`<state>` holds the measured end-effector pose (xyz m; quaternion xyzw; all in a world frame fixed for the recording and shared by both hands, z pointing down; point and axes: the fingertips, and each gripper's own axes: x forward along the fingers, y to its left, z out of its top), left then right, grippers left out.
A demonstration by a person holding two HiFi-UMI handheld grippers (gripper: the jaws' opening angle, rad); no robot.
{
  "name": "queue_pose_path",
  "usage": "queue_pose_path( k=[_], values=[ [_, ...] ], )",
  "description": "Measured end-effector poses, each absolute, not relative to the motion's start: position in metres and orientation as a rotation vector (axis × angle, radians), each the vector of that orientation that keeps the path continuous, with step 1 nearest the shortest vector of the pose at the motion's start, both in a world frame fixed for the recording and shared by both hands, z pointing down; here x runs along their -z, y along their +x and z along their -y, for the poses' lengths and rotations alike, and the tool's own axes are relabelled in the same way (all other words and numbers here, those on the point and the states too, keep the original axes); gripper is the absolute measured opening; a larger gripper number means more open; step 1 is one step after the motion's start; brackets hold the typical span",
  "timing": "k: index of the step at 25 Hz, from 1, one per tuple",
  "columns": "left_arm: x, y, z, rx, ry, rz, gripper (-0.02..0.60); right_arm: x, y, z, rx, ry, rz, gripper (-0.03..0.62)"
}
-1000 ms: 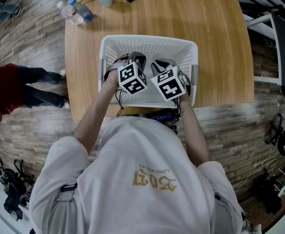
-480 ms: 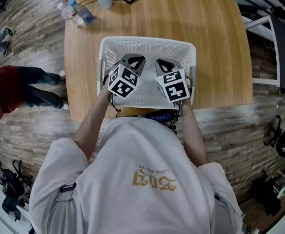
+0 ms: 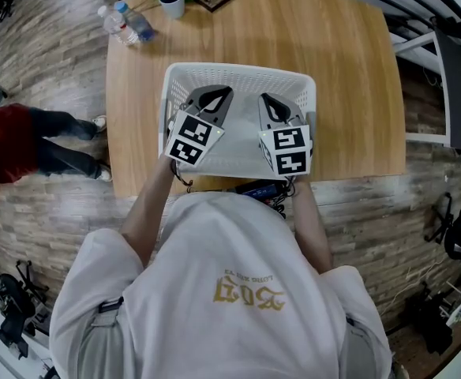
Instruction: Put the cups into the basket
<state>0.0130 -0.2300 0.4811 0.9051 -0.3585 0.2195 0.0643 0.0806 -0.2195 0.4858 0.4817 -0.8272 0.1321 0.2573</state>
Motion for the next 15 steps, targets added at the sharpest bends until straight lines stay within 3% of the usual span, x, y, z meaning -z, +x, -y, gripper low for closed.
queue_pose_path(
  k=[15],
  values=[
    [-0.424, 0.003, 0.231, -0.452, 2.746, 1.296, 0.008, -0.416, 0.113, 0.219, -0.159, 1.598, 2.323, 0.012]
  ],
)
